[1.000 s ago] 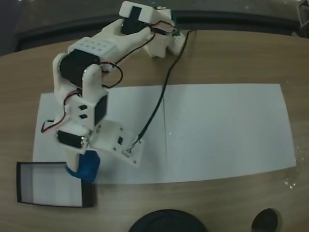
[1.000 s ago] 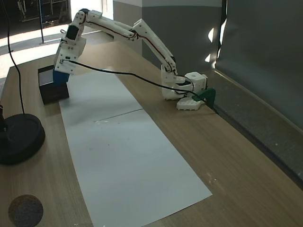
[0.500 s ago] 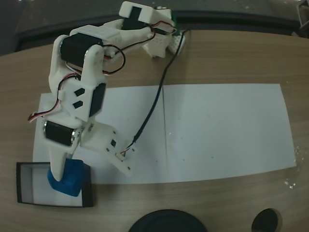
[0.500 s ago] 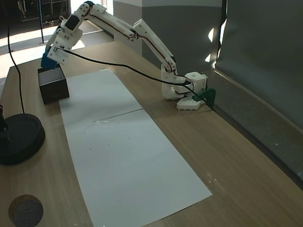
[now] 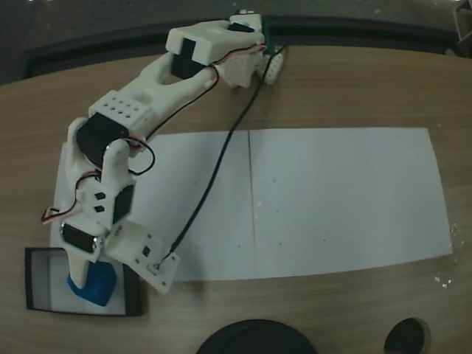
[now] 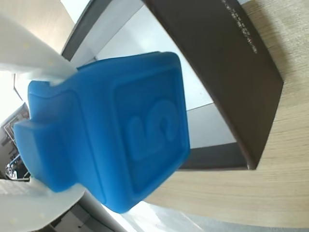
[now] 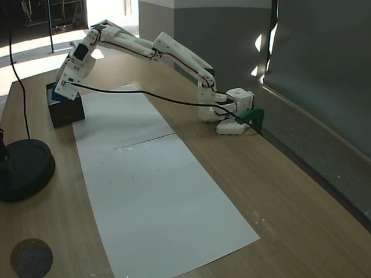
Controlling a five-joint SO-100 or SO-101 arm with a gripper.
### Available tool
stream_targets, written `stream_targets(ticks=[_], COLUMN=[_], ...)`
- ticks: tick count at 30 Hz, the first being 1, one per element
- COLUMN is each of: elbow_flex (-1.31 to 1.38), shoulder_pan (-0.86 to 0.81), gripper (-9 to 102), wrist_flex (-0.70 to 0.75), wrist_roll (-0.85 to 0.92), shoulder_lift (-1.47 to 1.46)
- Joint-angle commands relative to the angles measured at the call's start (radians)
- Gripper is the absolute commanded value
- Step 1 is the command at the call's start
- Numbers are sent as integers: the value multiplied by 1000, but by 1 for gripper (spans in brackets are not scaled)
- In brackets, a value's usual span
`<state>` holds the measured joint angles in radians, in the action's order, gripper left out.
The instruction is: Grab a blue square and put it in the box.
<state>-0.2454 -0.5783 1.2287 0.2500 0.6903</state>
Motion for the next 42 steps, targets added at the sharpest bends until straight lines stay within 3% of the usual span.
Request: stream_targets(ticks=[1,8,14,16,19,27,31,37,42], elbow_flex=[54,60,164,207,176,-374,-680,-1149,-1606], shoulder_pan=[-6,-9,104,189,296,703,868,842,821], gripper=[26,24,0,0,0,0,0,0,0], wrist_flex=[-20,48,374,499,518,508,472,387,209], wrist_roll=[-21,-14,-14,-23,-152,-337,-301,-124,-155], shoulder_lift=[40,55,163,204,304,784,1055,1476,1894])
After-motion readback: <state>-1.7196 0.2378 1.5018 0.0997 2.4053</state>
